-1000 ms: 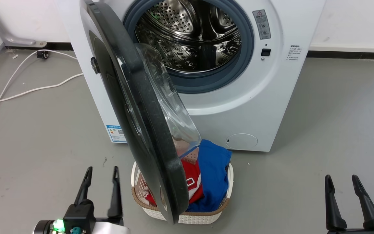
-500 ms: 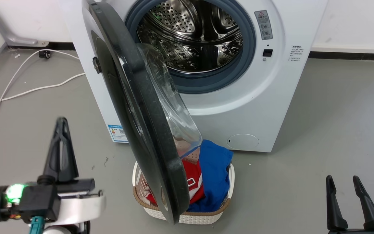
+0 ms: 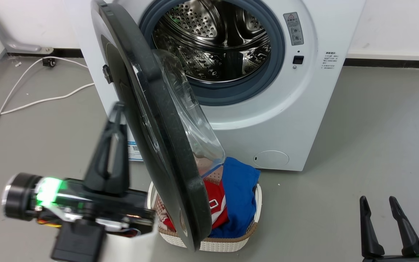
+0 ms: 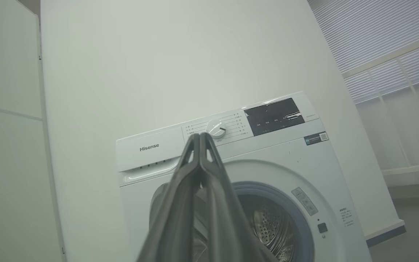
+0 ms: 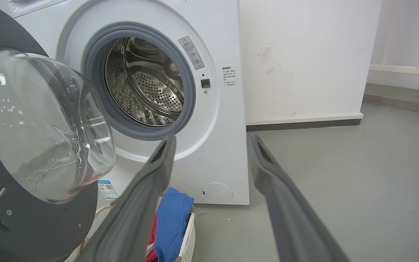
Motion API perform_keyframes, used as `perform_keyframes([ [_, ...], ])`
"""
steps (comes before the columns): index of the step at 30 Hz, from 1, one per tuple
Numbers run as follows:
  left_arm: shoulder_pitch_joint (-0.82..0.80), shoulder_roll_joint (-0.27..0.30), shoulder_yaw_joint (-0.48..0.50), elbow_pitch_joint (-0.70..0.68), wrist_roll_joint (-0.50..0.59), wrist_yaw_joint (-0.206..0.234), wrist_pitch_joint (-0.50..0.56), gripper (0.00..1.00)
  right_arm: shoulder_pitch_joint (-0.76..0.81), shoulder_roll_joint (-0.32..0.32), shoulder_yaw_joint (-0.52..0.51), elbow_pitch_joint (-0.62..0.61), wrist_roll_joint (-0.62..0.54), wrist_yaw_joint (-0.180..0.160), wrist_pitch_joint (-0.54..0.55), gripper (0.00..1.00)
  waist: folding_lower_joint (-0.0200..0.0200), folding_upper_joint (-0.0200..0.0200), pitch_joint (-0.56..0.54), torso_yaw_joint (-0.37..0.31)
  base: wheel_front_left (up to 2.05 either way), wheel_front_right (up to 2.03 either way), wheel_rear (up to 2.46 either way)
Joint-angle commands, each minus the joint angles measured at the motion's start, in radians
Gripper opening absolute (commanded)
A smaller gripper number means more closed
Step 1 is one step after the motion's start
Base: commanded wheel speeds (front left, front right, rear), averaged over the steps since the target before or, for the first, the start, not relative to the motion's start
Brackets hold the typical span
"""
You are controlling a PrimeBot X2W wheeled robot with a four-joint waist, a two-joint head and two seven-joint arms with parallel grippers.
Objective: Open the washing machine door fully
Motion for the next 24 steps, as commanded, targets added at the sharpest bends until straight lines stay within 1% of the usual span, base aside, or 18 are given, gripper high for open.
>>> perform_keyframes([
  [1, -0.010, 0.000, -0.008, -0.004, 0.004, -0.004, -0.002, 0.00, -0.007, 0.002, 0.002, 0.003, 0.002, 0.000, -0.002, 1.00, -0.0001, -0.0001, 0.000, 0.000, 0.00, 0.00, 0.00],
  [4, -0.022, -0.005, -0.074, -0.008, 0.010, -0.022, -0.002, 0.00, -0.007, 0.002, 0.005, 0.007, 0.001, 0.000, -0.002, 1.00, -0.0001, -0.0001, -0.001, 0.000, 0.00, 0.00, 0.00],
  [13, -0.023, -0.010, -0.216, 0.029, 0.005, -0.058, -0.002, 0.00, -0.011, 0.002, 0.011, 0.012, 0.003, 0.000, -0.002, 1.00, -0.0001, -0.0001, 0.001, 0.001, 0.00, 0.00, 0.00],
  [19, -0.002, -0.021, -0.308, 0.094, -0.013, -0.085, -0.002, 0.00, -0.015, 0.002, 0.016, 0.015, 0.004, 0.000, -0.002, 1.00, -0.0001, -0.0001, 0.008, 0.000, 0.00, 0.00, 0.00],
  [24, 0.019, -0.023, -0.354, 0.166, -0.034, -0.094, -0.002, 0.00, -0.021, 0.002, 0.019, 0.017, 0.002, 0.000, -0.002, 1.00, -0.0001, -0.0001, 0.019, -0.005, 0.00, 0.00, 0.00],
])
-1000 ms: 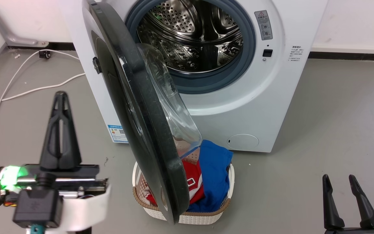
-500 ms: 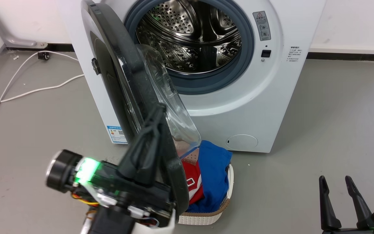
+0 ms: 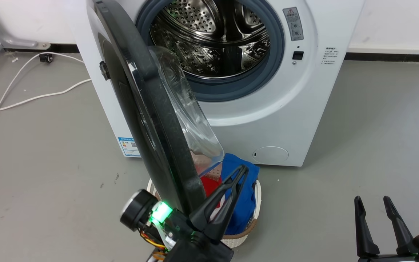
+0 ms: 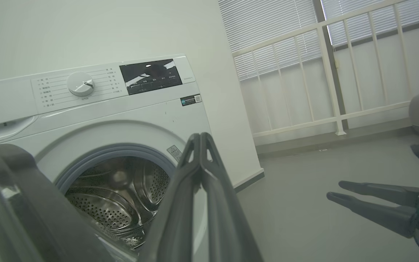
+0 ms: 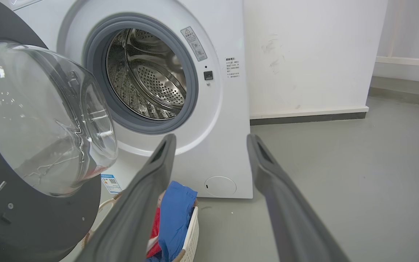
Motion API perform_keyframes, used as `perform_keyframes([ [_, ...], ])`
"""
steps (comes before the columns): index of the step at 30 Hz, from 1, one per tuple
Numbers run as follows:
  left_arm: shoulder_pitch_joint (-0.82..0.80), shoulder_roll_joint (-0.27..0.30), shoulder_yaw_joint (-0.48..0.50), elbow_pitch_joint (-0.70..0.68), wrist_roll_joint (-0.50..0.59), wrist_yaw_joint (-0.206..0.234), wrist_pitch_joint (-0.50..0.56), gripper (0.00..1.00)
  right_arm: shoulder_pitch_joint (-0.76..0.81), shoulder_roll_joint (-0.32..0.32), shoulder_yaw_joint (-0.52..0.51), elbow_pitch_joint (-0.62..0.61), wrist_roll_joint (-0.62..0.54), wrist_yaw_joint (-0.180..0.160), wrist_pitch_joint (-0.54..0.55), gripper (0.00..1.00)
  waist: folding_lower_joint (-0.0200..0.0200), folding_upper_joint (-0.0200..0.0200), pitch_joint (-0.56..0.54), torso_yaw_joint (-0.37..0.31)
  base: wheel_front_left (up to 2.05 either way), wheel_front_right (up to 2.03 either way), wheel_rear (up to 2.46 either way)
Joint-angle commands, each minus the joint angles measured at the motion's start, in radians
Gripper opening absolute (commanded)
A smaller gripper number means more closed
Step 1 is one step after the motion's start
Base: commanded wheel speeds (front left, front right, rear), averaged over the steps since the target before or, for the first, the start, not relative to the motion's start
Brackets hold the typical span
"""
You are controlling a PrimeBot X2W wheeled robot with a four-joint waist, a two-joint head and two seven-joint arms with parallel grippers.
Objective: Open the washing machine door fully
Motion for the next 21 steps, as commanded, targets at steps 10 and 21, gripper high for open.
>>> perform_keyframes([
  [10, 0.036, -0.005, -0.024, 0.194, -0.050, 0.006, -0.002, 0.00, -0.027, 0.002, 0.003, 0.003, -0.006, 0.000, -0.002, 1.00, 0.0000, -0.0001, 0.035, -0.005, 0.00, 0.00, 0.00],
  [21, 0.053, -0.021, 0.009, 0.339, -0.097, 0.028, -0.003, 0.00, -0.041, 0.002, -0.002, 0.010, -0.008, 0.000, -0.002, 1.00, 0.0000, -0.0001, 0.054, 0.011, 0.00, 0.00, 0.00],
])
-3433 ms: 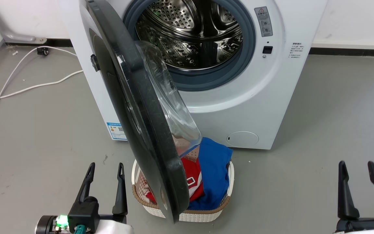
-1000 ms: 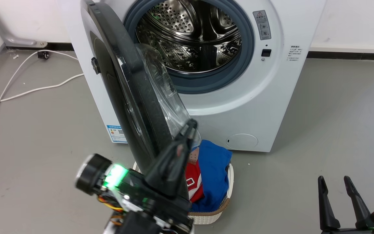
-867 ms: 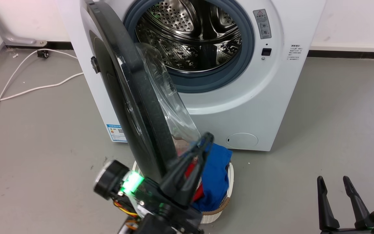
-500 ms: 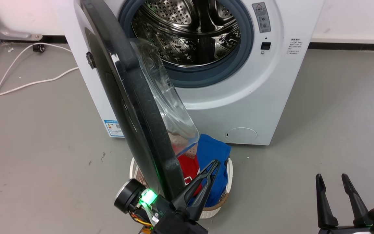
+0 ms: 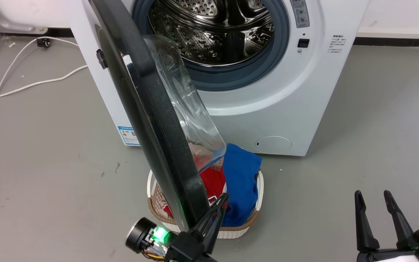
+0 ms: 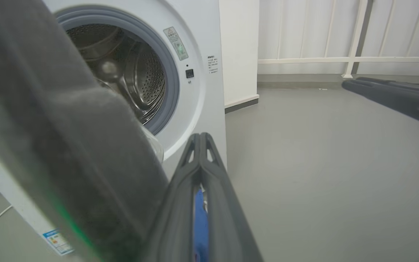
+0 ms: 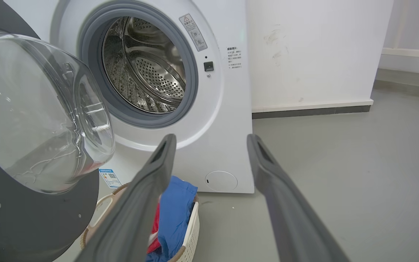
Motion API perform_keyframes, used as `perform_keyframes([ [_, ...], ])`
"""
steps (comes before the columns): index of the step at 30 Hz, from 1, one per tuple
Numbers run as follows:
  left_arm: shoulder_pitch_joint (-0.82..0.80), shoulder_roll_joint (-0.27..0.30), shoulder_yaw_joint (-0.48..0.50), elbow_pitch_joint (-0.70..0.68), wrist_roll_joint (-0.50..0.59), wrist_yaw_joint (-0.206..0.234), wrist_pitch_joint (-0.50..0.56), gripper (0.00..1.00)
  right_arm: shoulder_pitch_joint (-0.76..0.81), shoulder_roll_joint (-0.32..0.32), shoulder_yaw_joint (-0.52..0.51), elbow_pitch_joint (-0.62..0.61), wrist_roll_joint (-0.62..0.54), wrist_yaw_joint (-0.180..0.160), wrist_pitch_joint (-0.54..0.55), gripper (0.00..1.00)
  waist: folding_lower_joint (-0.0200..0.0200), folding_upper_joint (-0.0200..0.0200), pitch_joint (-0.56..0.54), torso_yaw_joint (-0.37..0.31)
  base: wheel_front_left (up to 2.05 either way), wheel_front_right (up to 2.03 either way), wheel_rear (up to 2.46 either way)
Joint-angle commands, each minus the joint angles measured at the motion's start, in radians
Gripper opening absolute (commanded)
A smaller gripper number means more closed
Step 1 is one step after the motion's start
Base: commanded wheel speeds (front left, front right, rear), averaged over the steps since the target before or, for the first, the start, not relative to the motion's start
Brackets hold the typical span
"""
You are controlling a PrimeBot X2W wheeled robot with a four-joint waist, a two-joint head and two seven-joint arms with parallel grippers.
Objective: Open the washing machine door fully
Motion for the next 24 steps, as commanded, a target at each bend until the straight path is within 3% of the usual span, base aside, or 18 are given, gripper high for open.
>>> perform_keyframes([
  [1, 0.016, 0.001, 0.019, 0.014, -0.008, 0.012, -0.003, 0.00, -0.013, 0.002, -0.001, 0.003, -0.004, 0.000, -0.002, 1.00, -0.0001, 0.0000, -0.002, 0.006, 0.00, 0.00, 0.00],
  [14, 0.108, 0.023, 0.144, -0.048, -0.024, 0.085, -0.002, 0.00, 0.025, 0.002, -0.004, 0.012, 0.011, 0.000, -0.002, 1.00, -0.0001, 0.0000, -0.033, 0.056, 0.00, 0.00, 0.00],
  [24, 0.157, 0.038, 0.237, -0.081, -0.031, 0.117, -0.002, 0.00, 0.034, 0.002, -0.005, 0.020, 0.006, 0.000, -0.002, 1.00, -0.0001, 0.0000, -0.034, 0.095, 0.00, 0.00, 0.00],
])
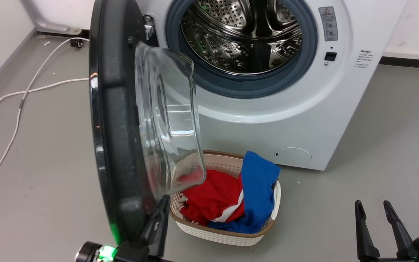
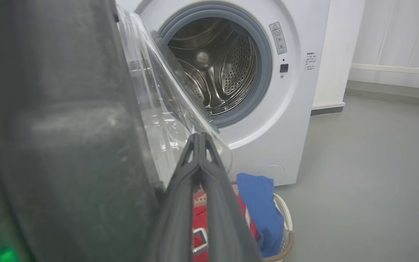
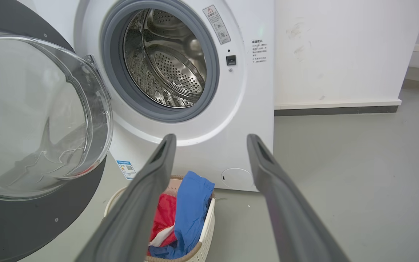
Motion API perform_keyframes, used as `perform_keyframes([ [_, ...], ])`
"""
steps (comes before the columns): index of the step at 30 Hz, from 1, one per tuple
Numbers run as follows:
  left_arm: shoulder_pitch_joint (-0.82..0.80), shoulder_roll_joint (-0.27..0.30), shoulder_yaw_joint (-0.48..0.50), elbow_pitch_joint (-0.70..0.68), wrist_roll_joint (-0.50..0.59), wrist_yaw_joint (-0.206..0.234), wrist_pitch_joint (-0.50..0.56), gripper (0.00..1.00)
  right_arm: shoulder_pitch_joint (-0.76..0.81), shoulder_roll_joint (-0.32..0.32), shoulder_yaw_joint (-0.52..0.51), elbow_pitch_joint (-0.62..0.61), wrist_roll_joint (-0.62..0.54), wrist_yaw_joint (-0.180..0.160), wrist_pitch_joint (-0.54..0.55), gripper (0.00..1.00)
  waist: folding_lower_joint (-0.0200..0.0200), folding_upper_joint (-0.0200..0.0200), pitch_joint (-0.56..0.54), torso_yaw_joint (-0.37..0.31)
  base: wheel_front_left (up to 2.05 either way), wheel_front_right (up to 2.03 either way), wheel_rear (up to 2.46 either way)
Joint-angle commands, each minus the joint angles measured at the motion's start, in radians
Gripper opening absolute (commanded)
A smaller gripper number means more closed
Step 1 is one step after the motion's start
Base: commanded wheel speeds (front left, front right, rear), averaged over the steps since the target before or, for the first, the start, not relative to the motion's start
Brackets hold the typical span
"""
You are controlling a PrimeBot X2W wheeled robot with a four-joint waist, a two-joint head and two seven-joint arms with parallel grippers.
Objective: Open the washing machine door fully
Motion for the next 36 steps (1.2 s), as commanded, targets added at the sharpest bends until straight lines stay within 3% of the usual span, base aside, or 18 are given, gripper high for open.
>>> perform_keyframes([
  [1, 0.012, 0.013, 0.040, -0.004, -0.009, 0.018, -0.001, 0.00, 0.006, 0.002, 0.000, 0.003, -0.005, 0.000, -0.002, 1.00, 0.0000, 0.0000, 0.001, 0.008, 0.00, 0.00, 0.00],
  [18, 0.058, 0.056, 0.284, -0.019, -0.035, 0.060, -0.001, 0.00, -0.001, 0.002, -0.005, 0.014, -0.016, 0.000, -0.002, 1.00, 0.0000, 0.0000, 0.026, 0.042, 0.00, 0.00, 0.00],
  [36, -0.050, 0.069, 0.512, 0.047, -0.055, 0.044, -0.001, 0.00, -0.046, 0.002, -0.002, 0.010, -0.034, 0.000, -0.002, 1.00, 0.0000, 0.0000, 0.097, 0.030, 0.00, 0.00, 0.00],
])
